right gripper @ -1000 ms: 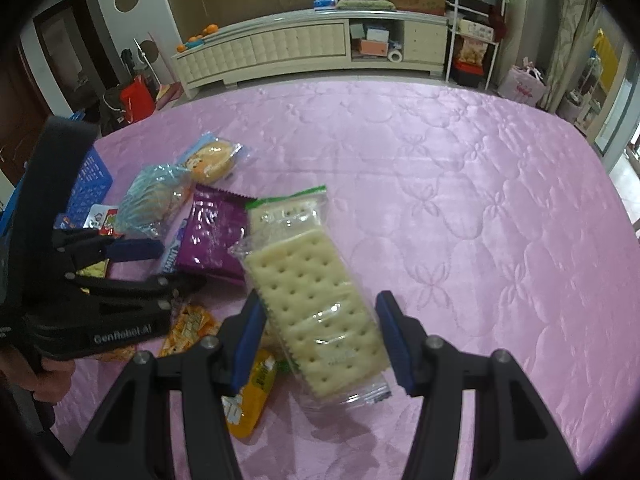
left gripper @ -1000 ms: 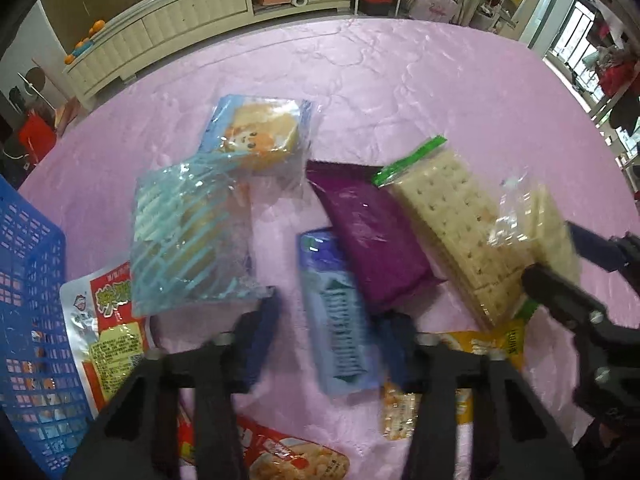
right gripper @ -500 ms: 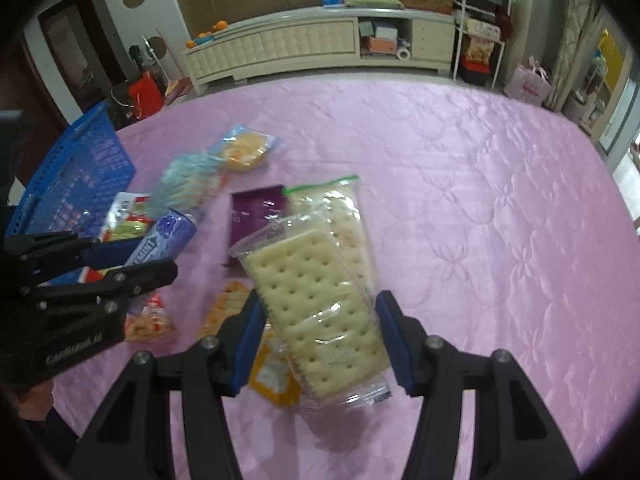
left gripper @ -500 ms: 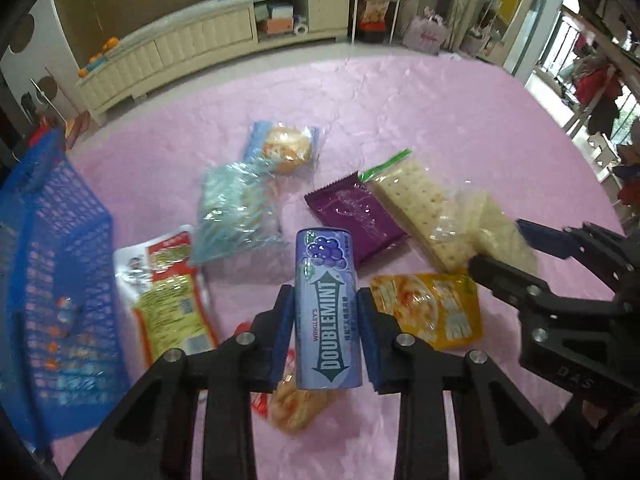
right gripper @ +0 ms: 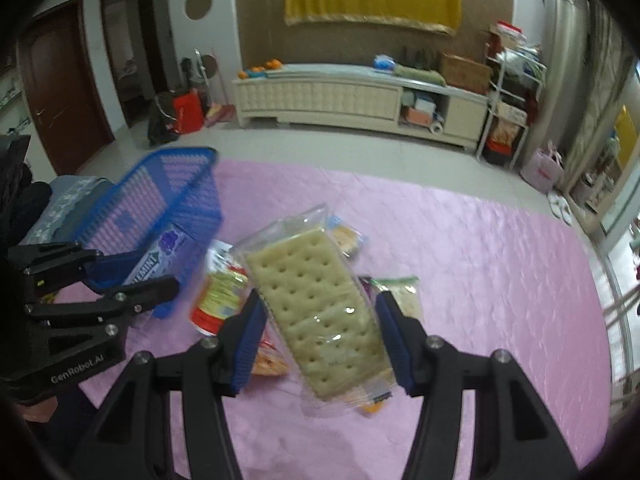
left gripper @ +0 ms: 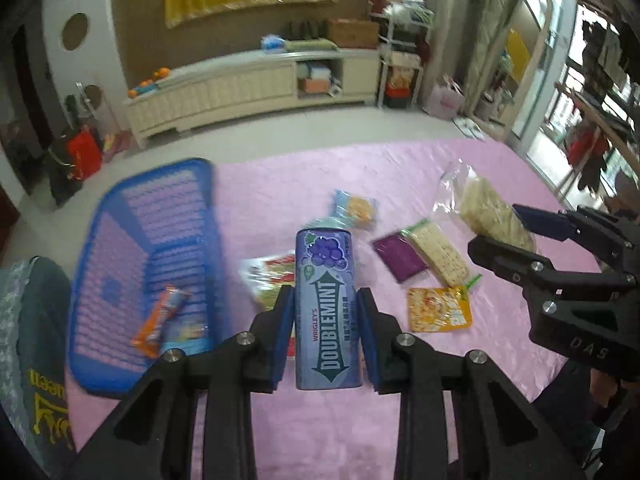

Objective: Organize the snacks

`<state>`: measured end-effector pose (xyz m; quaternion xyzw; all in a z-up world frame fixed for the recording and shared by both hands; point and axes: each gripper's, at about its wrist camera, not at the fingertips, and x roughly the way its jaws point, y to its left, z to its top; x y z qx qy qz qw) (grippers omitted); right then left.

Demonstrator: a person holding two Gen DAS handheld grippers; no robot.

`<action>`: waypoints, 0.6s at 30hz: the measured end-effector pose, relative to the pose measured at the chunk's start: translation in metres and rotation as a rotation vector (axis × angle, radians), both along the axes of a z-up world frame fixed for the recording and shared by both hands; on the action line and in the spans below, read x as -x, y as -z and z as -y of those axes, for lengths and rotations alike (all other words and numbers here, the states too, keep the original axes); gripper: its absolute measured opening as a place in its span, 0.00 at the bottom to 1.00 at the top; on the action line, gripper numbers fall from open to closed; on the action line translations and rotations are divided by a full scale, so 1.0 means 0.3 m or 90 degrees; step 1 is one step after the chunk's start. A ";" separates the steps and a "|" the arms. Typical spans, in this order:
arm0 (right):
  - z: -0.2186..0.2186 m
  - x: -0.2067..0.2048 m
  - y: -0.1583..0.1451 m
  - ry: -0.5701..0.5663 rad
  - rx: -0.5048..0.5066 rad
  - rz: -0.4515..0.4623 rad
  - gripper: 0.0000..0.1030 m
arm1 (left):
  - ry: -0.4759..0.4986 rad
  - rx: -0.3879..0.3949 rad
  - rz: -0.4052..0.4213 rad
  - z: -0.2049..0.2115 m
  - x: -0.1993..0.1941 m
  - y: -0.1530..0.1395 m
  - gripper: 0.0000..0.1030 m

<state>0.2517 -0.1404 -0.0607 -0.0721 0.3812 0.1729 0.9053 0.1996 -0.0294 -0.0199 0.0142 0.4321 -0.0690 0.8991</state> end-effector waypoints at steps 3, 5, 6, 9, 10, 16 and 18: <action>-0.063 0.008 -0.033 -0.026 -0.012 0.001 0.59 | -0.029 0.005 0.011 -0.087 0.029 -0.034 0.28; -0.104 0.010 -0.045 -0.042 -0.019 0.004 0.59 | -0.042 -0.001 0.017 -0.139 0.049 -0.048 0.28; -0.127 0.014 -0.049 -0.049 -0.022 0.008 0.59 | -0.049 -0.006 0.021 -0.167 0.062 -0.058 0.28; -0.212 0.022 -0.056 -0.078 -0.032 0.012 0.59 | -0.063 -0.010 0.025 -0.224 0.072 -0.070 0.28; -0.233 0.025 -0.058 -0.085 -0.033 0.010 0.59 | -0.071 -0.014 0.026 -0.254 0.078 -0.075 0.28; -0.405 0.029 -0.049 -0.137 -0.028 0.004 0.59 | -0.108 -0.017 0.025 -0.378 0.091 -0.071 0.28; -0.462 0.020 -0.041 -0.152 -0.022 -0.001 0.59 | -0.120 -0.016 0.019 -0.432 0.093 -0.057 0.28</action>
